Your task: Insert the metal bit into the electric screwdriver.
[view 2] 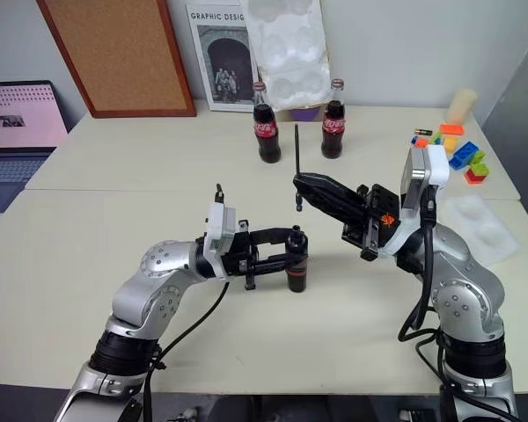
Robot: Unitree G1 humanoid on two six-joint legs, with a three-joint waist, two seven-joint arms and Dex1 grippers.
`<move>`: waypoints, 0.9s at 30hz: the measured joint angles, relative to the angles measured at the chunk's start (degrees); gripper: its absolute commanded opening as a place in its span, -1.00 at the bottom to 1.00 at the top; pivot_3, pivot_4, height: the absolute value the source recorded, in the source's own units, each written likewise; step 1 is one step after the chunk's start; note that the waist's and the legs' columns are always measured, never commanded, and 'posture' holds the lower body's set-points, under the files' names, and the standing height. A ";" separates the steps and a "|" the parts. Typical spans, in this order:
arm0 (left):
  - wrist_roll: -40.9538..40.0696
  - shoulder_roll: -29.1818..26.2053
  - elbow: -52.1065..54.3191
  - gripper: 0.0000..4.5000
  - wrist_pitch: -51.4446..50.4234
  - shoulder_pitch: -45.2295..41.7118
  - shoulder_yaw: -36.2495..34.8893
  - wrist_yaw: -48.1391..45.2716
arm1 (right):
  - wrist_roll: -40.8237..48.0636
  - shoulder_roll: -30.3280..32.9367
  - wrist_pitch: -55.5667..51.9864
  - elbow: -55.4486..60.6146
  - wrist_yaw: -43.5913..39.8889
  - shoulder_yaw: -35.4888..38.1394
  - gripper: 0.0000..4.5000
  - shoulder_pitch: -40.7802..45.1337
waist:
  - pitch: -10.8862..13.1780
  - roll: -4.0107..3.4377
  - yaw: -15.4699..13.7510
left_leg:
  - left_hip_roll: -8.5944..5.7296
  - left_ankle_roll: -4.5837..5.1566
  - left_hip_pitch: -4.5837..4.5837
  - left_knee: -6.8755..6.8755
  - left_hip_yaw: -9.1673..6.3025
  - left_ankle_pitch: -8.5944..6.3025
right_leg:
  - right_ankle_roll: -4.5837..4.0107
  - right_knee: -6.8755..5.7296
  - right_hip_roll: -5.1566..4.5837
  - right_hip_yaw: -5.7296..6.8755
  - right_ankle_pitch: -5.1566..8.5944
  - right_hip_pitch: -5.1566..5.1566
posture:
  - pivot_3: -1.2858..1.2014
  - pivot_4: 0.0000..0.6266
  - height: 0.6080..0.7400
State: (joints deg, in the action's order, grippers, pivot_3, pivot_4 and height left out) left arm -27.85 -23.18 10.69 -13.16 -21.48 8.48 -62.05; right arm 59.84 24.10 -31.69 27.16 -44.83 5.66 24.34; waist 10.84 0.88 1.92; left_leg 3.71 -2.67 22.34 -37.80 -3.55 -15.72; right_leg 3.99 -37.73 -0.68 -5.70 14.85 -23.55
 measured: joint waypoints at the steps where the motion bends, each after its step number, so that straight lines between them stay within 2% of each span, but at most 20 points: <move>1: 0.00 -0.21 0.34 -0.28 0.33 0.44 -0.09 0.06 | 0.44 0.07 -0.35 0.00 0.04 -0.01 -1.00 0.00 | 0.00 0.00 0.00 | 0.00 0.00 0.00 0.00 0.00 0.00 | 0.00 0.00 0.00 0.00 0.00 0.00 | 0.03 -0.52 1.00; 7: 0.11 -0.57 0.48 -0.28 2.43 1.90 -0.44 0.05 | 0.91 0.09 -0.77 -0.02 -0.24 -0.07 -1.00 0.00 | 0.00 0.00 0.00 | 0.00 0.00 -0.01 0.00 0.00 0.00 | 0.01 0.00 0.00 0.00 0.01 0.00 | 0.03 -0.52 1.00; 27: 0.24 -0.61 -0.23 -0.28 3.08 1.19 0.12 -0.08 | -7.00 -2.13 2.66 -2.46 -5.07 -5.09 -1.00 -0.13 | 0.00 0.00 0.00 | 0.00 0.00 -0.02 -0.01 0.00 0.00 | 0.04 -0.02 0.01 0.00 0.02 0.01 | 0.03 -0.52 1.00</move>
State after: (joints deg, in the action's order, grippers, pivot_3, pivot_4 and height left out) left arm -27.61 -23.79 10.46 -10.08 -20.29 8.61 -62.14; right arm 52.85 21.97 -29.04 24.69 -49.90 0.57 24.21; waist 10.84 0.88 1.92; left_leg 3.71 -2.67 22.32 -37.82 -3.55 -15.71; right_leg 4.03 -37.75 -0.67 -5.70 14.88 -23.54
